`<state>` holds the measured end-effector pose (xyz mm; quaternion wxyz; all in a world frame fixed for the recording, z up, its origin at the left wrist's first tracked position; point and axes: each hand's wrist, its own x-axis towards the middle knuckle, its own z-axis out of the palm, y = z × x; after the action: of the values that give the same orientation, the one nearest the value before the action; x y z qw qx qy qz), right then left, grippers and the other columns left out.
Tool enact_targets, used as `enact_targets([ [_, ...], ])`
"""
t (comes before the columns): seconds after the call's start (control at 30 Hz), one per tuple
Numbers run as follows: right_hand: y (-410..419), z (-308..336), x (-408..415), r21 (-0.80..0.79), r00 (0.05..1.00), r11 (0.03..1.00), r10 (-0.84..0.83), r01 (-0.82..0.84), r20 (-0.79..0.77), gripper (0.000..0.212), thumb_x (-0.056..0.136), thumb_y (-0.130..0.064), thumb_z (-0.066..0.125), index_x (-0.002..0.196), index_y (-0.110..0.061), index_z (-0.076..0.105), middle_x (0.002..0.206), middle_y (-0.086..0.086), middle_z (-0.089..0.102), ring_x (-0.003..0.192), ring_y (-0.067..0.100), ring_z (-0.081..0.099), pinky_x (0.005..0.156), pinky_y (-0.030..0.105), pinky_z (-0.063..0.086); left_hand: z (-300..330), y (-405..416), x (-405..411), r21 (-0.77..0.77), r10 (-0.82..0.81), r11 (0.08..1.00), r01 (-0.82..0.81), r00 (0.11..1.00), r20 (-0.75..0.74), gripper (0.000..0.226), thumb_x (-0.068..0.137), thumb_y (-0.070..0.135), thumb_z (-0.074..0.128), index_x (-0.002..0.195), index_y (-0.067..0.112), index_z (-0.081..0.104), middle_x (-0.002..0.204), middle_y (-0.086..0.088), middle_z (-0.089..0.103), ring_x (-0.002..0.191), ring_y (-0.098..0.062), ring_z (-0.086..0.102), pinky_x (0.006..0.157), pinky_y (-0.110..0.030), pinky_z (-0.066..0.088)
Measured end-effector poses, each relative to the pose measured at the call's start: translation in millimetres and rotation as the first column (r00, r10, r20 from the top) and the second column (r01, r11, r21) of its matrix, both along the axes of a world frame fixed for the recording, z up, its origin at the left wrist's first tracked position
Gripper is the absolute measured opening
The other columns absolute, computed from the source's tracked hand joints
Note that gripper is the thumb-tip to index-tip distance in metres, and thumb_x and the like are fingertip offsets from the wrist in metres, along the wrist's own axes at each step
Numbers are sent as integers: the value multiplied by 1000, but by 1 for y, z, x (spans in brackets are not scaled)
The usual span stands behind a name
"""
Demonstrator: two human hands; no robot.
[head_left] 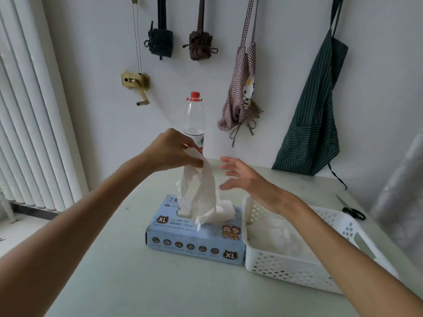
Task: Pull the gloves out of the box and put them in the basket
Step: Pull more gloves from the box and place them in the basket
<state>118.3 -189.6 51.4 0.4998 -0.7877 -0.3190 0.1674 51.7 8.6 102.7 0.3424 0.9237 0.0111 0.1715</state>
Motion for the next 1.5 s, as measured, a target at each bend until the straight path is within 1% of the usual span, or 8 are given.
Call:
enact_targets([
  [0.13,-1,7,-22,-46,955,994,-78,95,285,47,77,-28,78,119,-17,60,112,-5,63,98,8,57,84,23,47,2,-26,4,13,-72,997,73,995,-64,38,65,26,83,100,15,71,101,-3,69,94,-20,64,88,-35,53],
  [0.23,-27,19,-21,99,955,979,-196,178,221,11,86,-14,67,97,-15,72,88,-1,71,80,9,64,75,23,52,6,-34,4,-7,-136,991,137,975,-174,43,66,24,84,103,17,66,99,-2,68,87,-15,64,84,-27,53],
  [0.5,-104,32,-16,-52,974,983,-181,176,-134,36,88,-3,62,123,-12,60,113,8,69,98,17,67,81,24,56,7,-65,16,-148,-339,934,326,937,-80,10,86,28,65,95,24,67,93,12,68,91,-3,63,87,-21,48],
  [0.63,-122,39,-20,-76,994,997,-42,35,-96,51,78,-2,74,124,-17,58,119,3,67,108,15,64,94,27,51,16,-99,23,-97,-480,869,485,874,74,6,84,17,69,89,20,70,88,8,71,81,2,66,79,-13,52],
  [0.77,-121,41,-17,99,979,975,-195,200,-63,31,80,-12,73,110,-15,68,106,4,72,100,18,68,88,30,55,17,-125,31,-91,-514,844,528,846,141,16,81,16,72,97,21,70,91,14,68,85,3,66,78,-11,51],
  [0.9,-134,38,-9,184,945,928,-310,324,-105,21,82,-15,71,103,-14,69,97,3,74,89,15,69,70,21,55,-9,-123,38,-225,-510,851,475,849,-139,54,79,32,71,128,21,51,113,8,60,104,-7,61,76,-11,49],
  [1.2,-174,53,-3,-139,952,941,-306,307,34,29,78,-22,75,105,-14,69,98,1,74,93,16,70,86,30,55,-36,-142,55,-353,-551,792,499,832,-62,11,83,20,69,92,14,71,88,7,73,78,-2,69,66,-11,51],
  [1.5,-179,61,4,161,867,857,-499,490,17,17,87,-22,66,99,-11,71,97,10,74,85,21,71,75,28,56,-43,-154,69,-478,-578,727,493,815,-40,13,89,21,63,93,13,72,97,-2,74,87,-8,68,76,-19,55],
])
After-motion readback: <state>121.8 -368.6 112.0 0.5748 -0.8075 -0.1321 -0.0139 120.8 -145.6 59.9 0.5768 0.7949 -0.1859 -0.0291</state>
